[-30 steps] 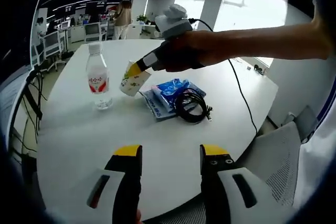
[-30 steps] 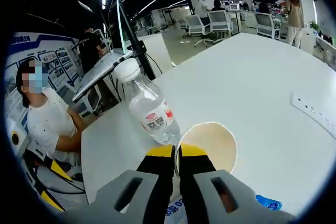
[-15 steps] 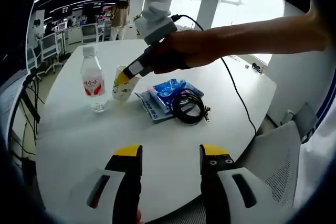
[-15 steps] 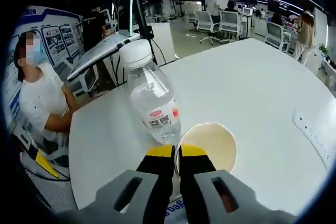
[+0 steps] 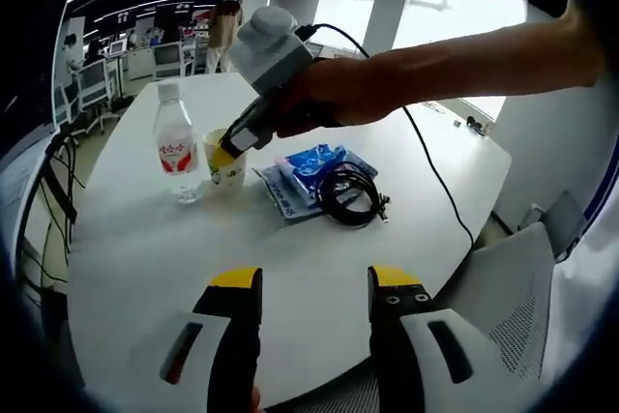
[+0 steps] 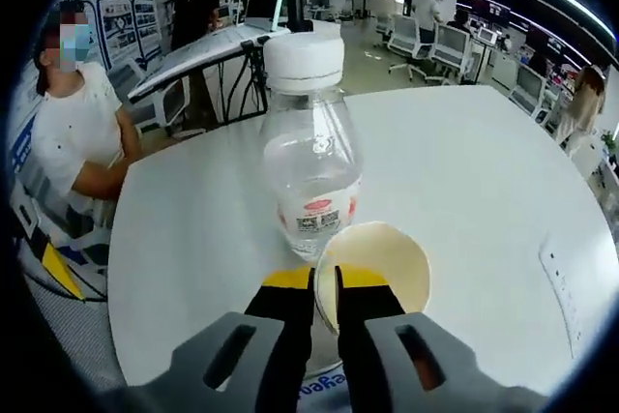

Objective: Arrange the tabletop items into an orderly group along one side of the table until the central work area is clear of visible clutter.

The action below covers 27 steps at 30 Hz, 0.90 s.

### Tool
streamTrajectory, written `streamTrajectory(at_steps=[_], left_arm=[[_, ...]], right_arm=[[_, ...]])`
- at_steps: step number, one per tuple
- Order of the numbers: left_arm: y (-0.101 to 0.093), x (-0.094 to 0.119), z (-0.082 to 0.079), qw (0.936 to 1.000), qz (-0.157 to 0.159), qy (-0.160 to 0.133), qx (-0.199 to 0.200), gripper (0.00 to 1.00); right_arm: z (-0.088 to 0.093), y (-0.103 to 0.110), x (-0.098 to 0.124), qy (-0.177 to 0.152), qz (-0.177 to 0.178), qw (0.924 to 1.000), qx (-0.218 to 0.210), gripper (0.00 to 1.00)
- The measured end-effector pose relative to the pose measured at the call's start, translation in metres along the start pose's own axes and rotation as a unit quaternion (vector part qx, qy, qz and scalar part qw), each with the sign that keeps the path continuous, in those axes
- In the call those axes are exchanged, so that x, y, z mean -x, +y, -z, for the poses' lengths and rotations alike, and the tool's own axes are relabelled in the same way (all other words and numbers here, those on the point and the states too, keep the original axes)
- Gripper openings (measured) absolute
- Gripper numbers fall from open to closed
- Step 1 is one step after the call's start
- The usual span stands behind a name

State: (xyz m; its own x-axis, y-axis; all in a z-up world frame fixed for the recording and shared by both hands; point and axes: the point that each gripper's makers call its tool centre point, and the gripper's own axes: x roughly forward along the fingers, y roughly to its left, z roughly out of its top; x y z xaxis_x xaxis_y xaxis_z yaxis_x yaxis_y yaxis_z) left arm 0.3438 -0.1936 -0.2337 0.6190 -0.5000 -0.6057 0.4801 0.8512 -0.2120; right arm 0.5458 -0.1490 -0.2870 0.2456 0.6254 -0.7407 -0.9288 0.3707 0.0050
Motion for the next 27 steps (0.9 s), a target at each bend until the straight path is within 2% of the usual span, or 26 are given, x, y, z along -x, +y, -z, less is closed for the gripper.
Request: streamTrajectory(at_steps=[10, 27], left_arm=[[0.000, 0.000, -0.001, 1.0000, 0.000, -0.001, -0.001, 0.43], [-0.001, 0.003, -0.004, 1.0000, -0.001, -0.002, -0.007, 0.43]], right_arm=[[-0.004, 0.004, -0.003, 0.001, -0.001, 1.0000, 0.009, 0.09], [-0.007, 0.002, 0.008, -0.007, -0.010, 0.9999, 0.004, 0.15]])
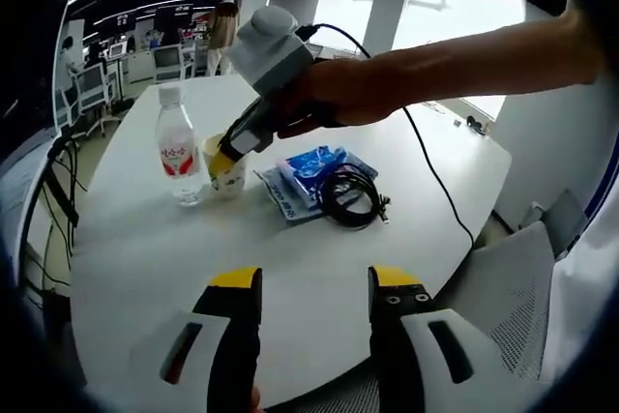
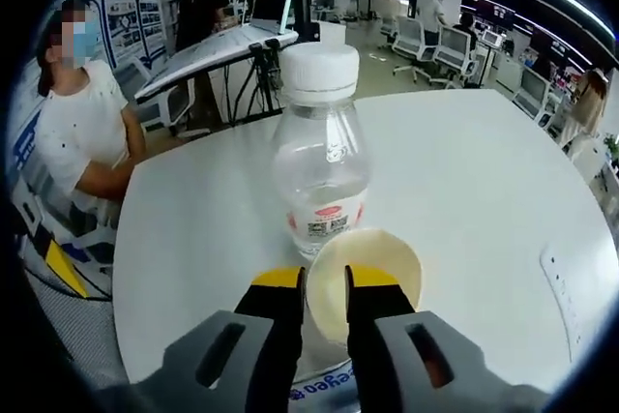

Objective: Arrange the tabletop items into an orderly group along one side of the table until the central work area is clear of visible clutter.

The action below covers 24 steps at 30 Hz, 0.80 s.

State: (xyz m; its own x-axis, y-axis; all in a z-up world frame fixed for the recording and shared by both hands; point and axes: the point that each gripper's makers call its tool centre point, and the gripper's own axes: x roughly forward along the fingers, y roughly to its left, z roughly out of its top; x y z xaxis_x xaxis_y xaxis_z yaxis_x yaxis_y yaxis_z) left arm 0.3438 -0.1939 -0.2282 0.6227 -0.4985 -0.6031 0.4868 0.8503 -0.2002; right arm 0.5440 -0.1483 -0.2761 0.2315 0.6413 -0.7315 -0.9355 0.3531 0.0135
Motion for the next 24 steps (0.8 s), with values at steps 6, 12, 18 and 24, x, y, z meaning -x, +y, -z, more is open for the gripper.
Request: streamTrajectory(at_steps=[6, 12, 18, 24], left_arm=[[-0.001, -0.001, -0.003, 1.0000, 0.000, -0.001, -0.005, 0.43], [-0.005, -0.002, -0.005, 0.9999, 0.005, -0.002, -0.012, 0.43], [-0.005, -0.002, -0.005, 0.9999, 0.004, -0.002, -0.009, 0.43], [-0.005, 0.000, -0.002, 1.0000, 0.004, -0.002, -0.008, 0.43]], right_arm=[[-0.005, 0.005, 0.012, -0.012, -0.002, 0.9999, -0.007, 0.15], [-0.012, -0.002, 0.023, -0.028, 0.000, 0.9996, -0.007, 0.17], [-0.008, -0.012, 0.037, -0.036, 0.009, 0.9993, -0.007, 0.17], [-0.007, -0.015, 0.059, -0.046, 0.023, 0.9986, -0.013, 0.17]])
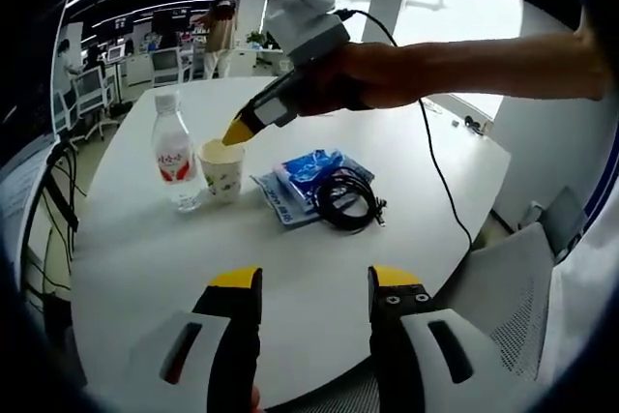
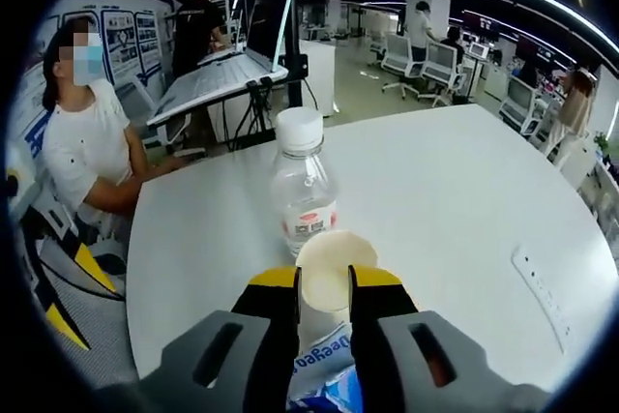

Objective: Arrange the tabletop items into an orderly group along one side of the table until the central work area is clear of visible clutter.

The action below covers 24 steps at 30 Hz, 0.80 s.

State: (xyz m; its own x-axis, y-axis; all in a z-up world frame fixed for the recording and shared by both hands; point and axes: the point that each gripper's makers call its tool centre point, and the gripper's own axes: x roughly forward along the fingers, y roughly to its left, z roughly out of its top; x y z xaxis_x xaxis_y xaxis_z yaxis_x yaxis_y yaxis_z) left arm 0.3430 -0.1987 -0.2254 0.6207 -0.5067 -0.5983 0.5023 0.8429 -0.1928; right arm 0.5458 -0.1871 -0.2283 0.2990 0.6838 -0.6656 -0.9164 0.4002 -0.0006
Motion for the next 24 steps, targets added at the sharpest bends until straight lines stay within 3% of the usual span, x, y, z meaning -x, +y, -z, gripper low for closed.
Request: streamTrajectory(at_steps=[13, 24], left_arm=[[-0.005, -0.005, -0.010, 0.9999, 0.010, -0.005, -0.009, 0.43], [-0.010, -0.014, -0.020, 0.9992, 0.025, -0.004, -0.030, 0.43]], right_arm=[[0.007, -0.021, 0.045, -0.017, 0.037, 0.9991, -0.012, 0.17], [0.046, -0.040, 0.098, -0.007, 0.085, 0.9957, -0.037, 0.18]])
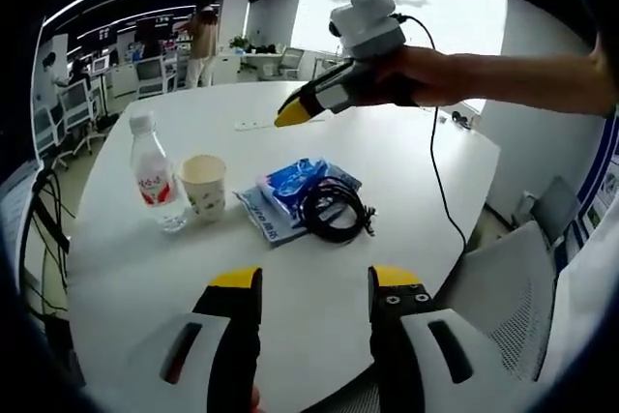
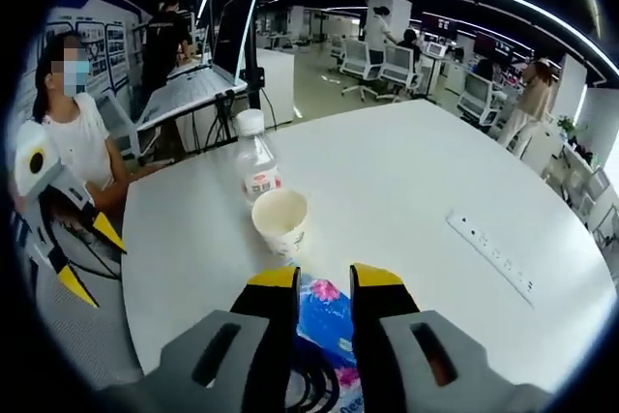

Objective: Arrange the tabletop items into an orderly group along one side of the table until the central work area is clear of visible clutter.

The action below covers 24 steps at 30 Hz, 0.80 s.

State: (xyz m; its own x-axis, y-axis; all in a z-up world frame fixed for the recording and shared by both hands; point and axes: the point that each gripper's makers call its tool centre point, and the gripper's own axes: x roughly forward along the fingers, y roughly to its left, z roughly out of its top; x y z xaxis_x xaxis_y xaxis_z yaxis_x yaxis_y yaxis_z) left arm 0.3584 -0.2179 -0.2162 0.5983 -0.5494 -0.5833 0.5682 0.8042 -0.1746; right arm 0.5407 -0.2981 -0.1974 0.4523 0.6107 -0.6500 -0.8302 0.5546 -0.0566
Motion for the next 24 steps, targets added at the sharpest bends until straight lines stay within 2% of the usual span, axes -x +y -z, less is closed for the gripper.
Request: streamTrajectory(at_steps=[4, 7, 12, 18, 24], left_arm=[[0.000, -0.002, -0.003, 1.0000, 0.004, 0.000, -0.005, 0.43], [-0.002, -0.006, -0.006, 0.9998, 0.011, 0.004, -0.017, 0.43], [-0.003, -0.013, -0.010, 0.9997, 0.018, 0.003, -0.016, 0.43], [-0.011, -0.024, -0.019, 0.9990, 0.033, 0.007, -0.030, 0.43], [-0.016, -0.030, -0.026, 0.9983, 0.044, 0.006, -0.038, 0.43]], right_arm=[[0.014, -0.010, 0.018, 0.000, 0.018, 0.9997, -0.016, 0.18], [0.028, -0.018, 0.031, 0.002, 0.031, 0.9990, -0.031, 0.18], [0.053, -0.027, 0.053, 0.008, 0.048, 0.9976, -0.049, 0.18], [0.088, -0.040, 0.081, 0.017, 0.074, 0.9941, -0.078, 0.18], [0.112, -0.046, 0.108, 0.018, 0.097, 0.9901, -0.100, 0.17]])
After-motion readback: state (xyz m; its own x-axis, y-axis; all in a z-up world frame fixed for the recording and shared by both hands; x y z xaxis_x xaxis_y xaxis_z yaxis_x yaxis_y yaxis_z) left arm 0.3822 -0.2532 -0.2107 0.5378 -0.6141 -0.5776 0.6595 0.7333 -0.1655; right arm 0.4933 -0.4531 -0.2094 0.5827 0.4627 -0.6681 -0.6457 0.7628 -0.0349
